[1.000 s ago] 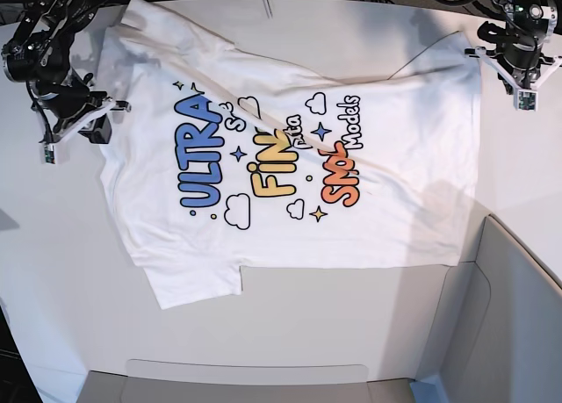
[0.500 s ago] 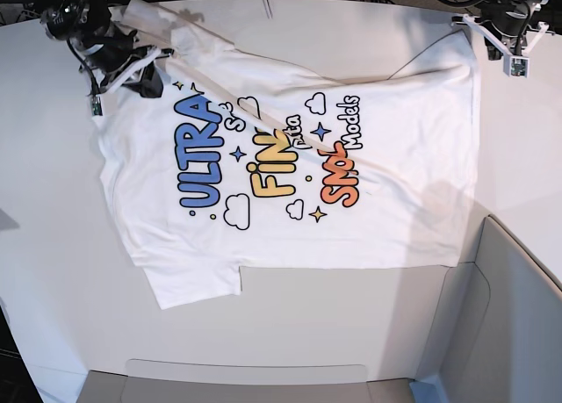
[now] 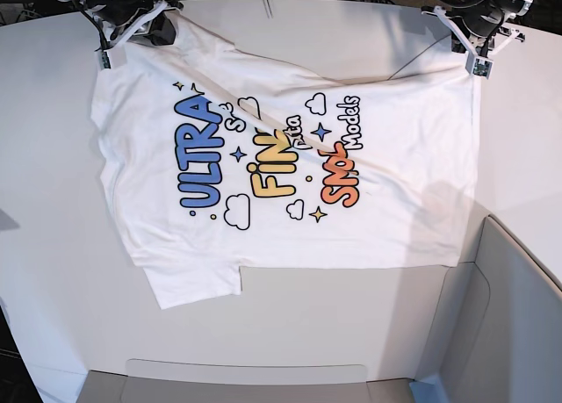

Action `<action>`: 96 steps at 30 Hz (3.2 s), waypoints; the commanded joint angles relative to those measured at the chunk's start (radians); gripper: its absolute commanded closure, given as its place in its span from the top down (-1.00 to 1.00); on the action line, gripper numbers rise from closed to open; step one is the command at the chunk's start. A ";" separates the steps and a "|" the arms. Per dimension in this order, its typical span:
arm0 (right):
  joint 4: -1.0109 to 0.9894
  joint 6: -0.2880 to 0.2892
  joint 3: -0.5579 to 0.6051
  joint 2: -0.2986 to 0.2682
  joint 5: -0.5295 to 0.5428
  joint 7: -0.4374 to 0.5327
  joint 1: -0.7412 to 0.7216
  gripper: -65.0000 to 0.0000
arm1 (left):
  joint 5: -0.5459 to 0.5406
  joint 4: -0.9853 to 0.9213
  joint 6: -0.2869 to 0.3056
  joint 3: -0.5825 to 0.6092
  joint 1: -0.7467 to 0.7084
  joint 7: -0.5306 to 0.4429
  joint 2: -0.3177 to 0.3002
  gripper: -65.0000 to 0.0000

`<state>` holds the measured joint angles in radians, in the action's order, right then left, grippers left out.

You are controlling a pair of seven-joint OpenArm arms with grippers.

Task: Layout the t-shirt on the table in an organized manner, then fold the t-shirt properly
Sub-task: 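Hold both shoulder corners and pull them apart to straighten the shirt, then hold the shoulder corners with both grippers, keeping the shirt taut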

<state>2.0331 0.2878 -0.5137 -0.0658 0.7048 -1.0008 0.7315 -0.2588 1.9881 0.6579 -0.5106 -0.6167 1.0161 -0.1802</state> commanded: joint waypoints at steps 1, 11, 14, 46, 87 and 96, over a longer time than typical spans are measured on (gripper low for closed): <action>0.002 0.003 0.005 -0.006 -0.007 0.003 0.001 -1.00 | -0.007 0.007 0.001 0.000 0.010 -0.012 -0.009 -1.00; -0.056 0.012 0.066 0.033 -0.322 -0.165 -0.111 -1.00 | -0.006 -0.138 -0.007 -0.001 0.085 -0.006 -0.055 -1.00; -0.056 0.012 0.062 0.025 -0.330 -0.165 -0.103 -1.00 | -0.006 -0.204 -0.008 -0.007 0.085 -0.006 -0.089 -1.00; 0.011 0.014 -0.214 -0.127 0.102 -0.218 0.061 -1.00 | -0.009 -0.215 -0.008 -0.010 -0.033 -0.006 -0.184 -1.00; -0.463 0.012 -0.535 -0.056 0.428 -0.395 -0.323 -0.52 | -0.009 -0.011 -0.007 -0.009 0.021 0.152 -0.163 -0.87; -0.466 0.012 -0.489 -0.016 0.425 -0.395 -0.333 -0.52 | -0.009 -0.011 -0.007 -0.004 0.042 0.172 -0.163 -0.87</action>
<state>1.5597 0.2993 -1.0000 -0.0719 1.1530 -1.3888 0.3958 -0.2657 1.9633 0.6521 -0.5117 -0.5732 1.1938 -0.3302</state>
